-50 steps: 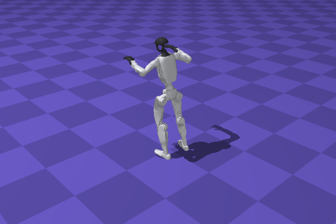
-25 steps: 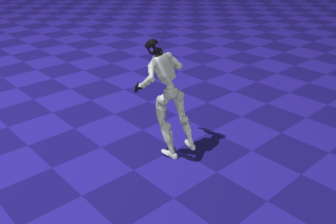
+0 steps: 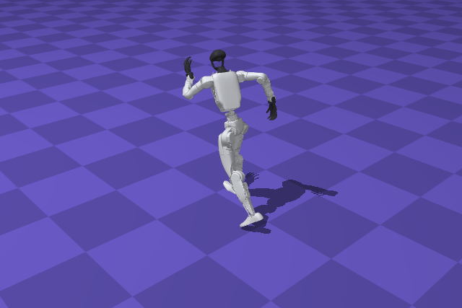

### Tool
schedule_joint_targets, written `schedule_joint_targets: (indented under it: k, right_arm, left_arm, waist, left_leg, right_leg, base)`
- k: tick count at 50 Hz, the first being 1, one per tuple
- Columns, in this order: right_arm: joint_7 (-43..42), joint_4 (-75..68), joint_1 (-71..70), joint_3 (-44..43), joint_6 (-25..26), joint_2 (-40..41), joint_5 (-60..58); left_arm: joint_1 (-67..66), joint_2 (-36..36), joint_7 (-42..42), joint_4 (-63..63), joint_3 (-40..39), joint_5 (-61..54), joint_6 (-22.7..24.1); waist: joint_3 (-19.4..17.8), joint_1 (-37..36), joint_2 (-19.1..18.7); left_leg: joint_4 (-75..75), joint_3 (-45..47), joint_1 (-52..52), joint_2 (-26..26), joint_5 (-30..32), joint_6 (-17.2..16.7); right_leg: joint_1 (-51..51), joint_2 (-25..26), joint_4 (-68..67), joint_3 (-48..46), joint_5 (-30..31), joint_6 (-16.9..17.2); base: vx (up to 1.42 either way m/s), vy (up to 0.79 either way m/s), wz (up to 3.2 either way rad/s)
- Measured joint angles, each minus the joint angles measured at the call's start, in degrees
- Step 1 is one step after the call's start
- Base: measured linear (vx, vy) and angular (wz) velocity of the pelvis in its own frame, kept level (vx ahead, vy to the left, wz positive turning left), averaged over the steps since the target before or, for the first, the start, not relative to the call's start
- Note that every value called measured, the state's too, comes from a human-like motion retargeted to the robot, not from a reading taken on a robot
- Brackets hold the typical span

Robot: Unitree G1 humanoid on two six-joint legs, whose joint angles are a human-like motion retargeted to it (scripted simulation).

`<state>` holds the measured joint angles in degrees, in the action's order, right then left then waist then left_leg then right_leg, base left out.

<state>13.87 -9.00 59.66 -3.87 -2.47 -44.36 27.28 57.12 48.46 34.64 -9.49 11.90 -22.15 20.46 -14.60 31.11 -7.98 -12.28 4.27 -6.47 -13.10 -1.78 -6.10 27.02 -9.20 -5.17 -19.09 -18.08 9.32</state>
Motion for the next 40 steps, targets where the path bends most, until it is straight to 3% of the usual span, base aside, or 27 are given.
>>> schedule_joint_targets:
  k: [3, 5, 8, 10, 13, 15, 16, 18, 20, 23, 25, 28, 30, 33, 34, 35, 37, 38, 40]
  right_arm:
    - [-0.53, -3.93, -6.11, 5.24, 0.11, 3.3, -1.18]
    - [-4.33, -6.18, -12.42, 8.15, -1.49, 6.18, -0.63]
    - [-16.36, -10.0, -26.91, 11.63, -5.99, 9.67, -1.34]
    - [-28.31, -13.98, -40.75, 13.47, -8.47, 11.95, -3.67]
    - [-36.7, -12.94, -63.32, 9.99, -9.87, 15.81, -3.82]
    - [-35.88, -5.29, -76.81, 7.03, -11.0, 16.56, -1.86]
    - [-35.45, 0.39, -81.83, 6.82, -11.81, 15.58, -0.52]
    - [-35.03, 11.65, -89.34, 7.5, -13.64, 12.0, 1.05]
    - [-34.54, 21.34, -93.23, 8.78, -14.83, 7.1, 0.43]
    - [-33.71, 31.62, -95.8, 10.28, -15.32, 3.11, -0.61]
    - [-32.98, 36.73, -97.73, 11.23, -17.14, 3.74, 1.72]
    - [-31.62, 43.75, -95.22, 12.5, -18.01, 8.34, -0.75]
    - [-28.44, 46.73, -89.67, 10.26, -17.03, 11.69, -0.94]
    - [-24.74, 48.71, -76.37, 10.56, -15.17, 15.98, -0.31]
    - [-23.12, 48.0, -72.76, 11.0, -14.03, 16.96, 0.03]
    - [-21.37, 46.9, -69.63, 11.55, -12.73, 17.97, 0.26]
    - [-19.5, 41.93, -63.57, 12.6, -10.73, 18.8, -2.54]
    - [-20.52, 37.74, -60.65, 13.75, -10.62, 19.07, -5.76]
    - [-26.55, 23.77, -55.98, 17.86, -9.45, 18.54, -16.39]
  left_arm:
    - [0.8, -8.0, -0.55, -2.49, 0.04, -1.81, 2.55]
    - [-5.87, -12.06, -3.11, -5.71, -2.5, 0.31, 1.81]
    - [-25.56, -17.11, -9.39, -6.84, -6.23, 6.0, -3.04]
    - [-41.19, -20.66, -12.43, -0.37, -6.8, 9.04, -6.58]
    - [-62.56, -23.97, -15.38, 18.98, -4.44, 4.17, -11.13]
    - [-74.61, -21.62, -18.48, 29.95, -4.44, 3.56, -13.24]
    - [-80.45, -18.69, -20.07, 32.79, -5.87, 6.04, -13.38]
    - [-92.05, -13.75, -22.57, 36.92, -9.7, 9.67, -13.41]
    - [-102.85, -11.68, -25.21, 40.29, -14.6, 9.68, -13.83]
    - [-115.67, -11.86, -32.5, 43.3, -21.53, 6.62, -14.76]
    - [-121.49, -11.21, -37.3, 43.07, -24.12, 4.12, -14.8]
    - [-122.91, -10.16, -41.42, 43.69, -22.77, 5.1, -16.25]
    - [-122.47, -9.92, -44.49, 44.24, -20.52, 7.39, -18.86]
    - [-118.27, -11.22, -51.15, 42.84, -18.95, 13.9, -22.03]
    - [-115.65, -12.3, -51.61, 41.97, -18.99, 13.89, -22.84]
    - [-112.5, -13.55, -51.25, 41.06, -19.12, 12.94, -23.65]
    - [-100.29, -17.48, -40.78, 41.64, -17.91, 8.96, -23.94]
    - [-91.61, -19.65, -33.32, 43.43, -16.39, 7.29, -23.2]
    - [-70.12, -24.31, -18.73, 49.85, -12.66, 5.36, -20.87]
  waist:
    - [-0.9, -4.71, 1.4]
    - [-2.93, -9.23, 0.99]
    - [-8.7, -15.14, -1.76]
    - [-11.92, -18.71, -1.51]
    - [-11.95, -26.53, 3.5]
    - [-9.04, -33.48, 8.24]
    - [-6.83, -37.9, 10.89]
    - [-2.56, -46.54, 15.86]
    - [1.41, -53.74, 19.88]
    - [6.3, -60.66, 23.31]
    - [8.2, -63.62, 24.63]
    - [7.96, -66.94, 22.45]
    - [7.41, -68.35, 17.17]
    - [8.57, -66.62, 8.59]
    - [8.32, -64.94, 7.71]
    - [7.59, -62.99, 7.57]
    - [4.44, -58.4, 12.31]
    - [2.51, -55.69, 15.4]
    - [0.55, -49.65, 18.73]
  left_leg:
    - [-10.61, -2.8, -0.2, 3.67, -10.04, 5.25]
    - [-26.08, -5.52, 3.93, 5.72, -16.87, 8.18]
    - [-57.31, -6.47, 14.75, 5.09, -27.36, 11.27]
    - [-78.49, -5.36, 23.14, 5.91, -34.05, 13.46]
    - [-103.72, 1.05, 39.16, 11.28, -39.94, 15.59]
    - [-113.0, 7.84, 51.72, 11.19, -40.49, 17.3]
    - [-113.7, 10.56, 57.05, 9.35, -39.73, 18.19]
    - [-110.77, 14.37, 65.0, 6.8, -37.23, 18.92]
    - [-101.44, 15.87, 68.56, 6.91, -32.82, 17.68]
    - [-80.58, 18.27, 64.86, 5.25, -22.53, 15.59]
    - [-63.72, 21.16, 58.7, 3.24, -14.05, 13.89]
    - [-31.51, 18.84, 44.69, 5.81, -2.43, 7.8]
    - [-9.6, 12.9, 32.03, 6.11, 1.12, 2.77]
    - [5.34, 7.58, 19.71, 1.49, 0.03, -0.69]
    - [5.62, 7.92, 17.97, 1.27, -2.41, -0.39]
    - [4.78, 8.83, 16.75, 1.67, -5.7, 0.35]
    - [-4.85, 9.08, 19.28, 7.67, -18.91, 8.15]
    - [-12.08, 7.84, 22.35, 11.14, -25.43, 13.44]
    - [-26.78, 4.61, 29.8, 14.52, -35.02, 20.03]
  right_leg:
    - [-6.41, -3.54, 1.3, -4.48, 1.85, 2.6]
    - [-7.94, -3.42, -3.21, -3.96, 0.13, 0.28]
    - [-4.92, -0.44, -22.12, 0.7, -11.08, -6.23]
    - [-4.16, -0.15, -33.82, 3.03, -18.66, -8.89]
    - [-6.13, -2.9, -41.5, 7.0, -25.96, -9.07]
    - [-8.1, -4.61, -39.96, 9.72, -26.75, -7.5]
    - [-9.71, -4.66, -36.31, 11.49, -24.38, -6.55]
    - [-14.88, -4.8, -26.6, 15.27, -15.61, -4.8]
    - [-22.2, -5.62, -14.81, 18.72, 0.52, -3.57]
    - [-31.88, -7.02, -1.85, 21.23, 25.45, -0.79]
    - [-36.47, -6.97, 1.22, 21.95, 30.25, -0.32]
    - [-43.94, -4.44, -1.41, 22.23, 24.39, -3.52]
    - [-49.51, -0.83, -7.66, 20.83, 21.28, -4.27]
    - [-51.51, 2.93, -28.74, 13.98, 14.94, -6.85]
    - [-49.27, 2.11, -39.28, 11.84, 10.89, -8.39]
    - [-46.22, 0.59, -50.77, 9.96, 6.25, -10.04]
    - [-35.2, -4.27, -75.48, 11.56, -4.93, -10.56]
    - [-28.49, -5.29, -87.02, 13.98, -10.35, -9.57]
    - [-11.42, -2.2, -106.58, 18.31, -14.88, -5.84]
  base:
    - [1.01, -0.48, -0.03]
    - [0.93, -0.45, -1.03]
    - [0.9, -0.4, -1.33]
    - [0.95, -0.35, -1.03]
    - [1.04, -0.3, -0.95]
    - [1.19, -0.28, -1.17]
    - [1.33, -0.26, -1.42]
    - [1.48, -0.16, -1.53]
    - [1.61, 0.02, -1.35]
    - [1.67, 0.16, -1.07]
    - [1.68, 0.21, -0.87]
    - [1.67, 0.3, -0.94]
    - [1.67, 0.44, -0.82]
    - [1.6, 0.5, 0.2]
    - [1.44, 0.44, 0.92]
    - [1.3, 0.37, 1.14]
    - [1.13, 0.27, 1.49]
    - [1.02, 0.14, 1.81]
    - [0.98, 0.01, 1.82]
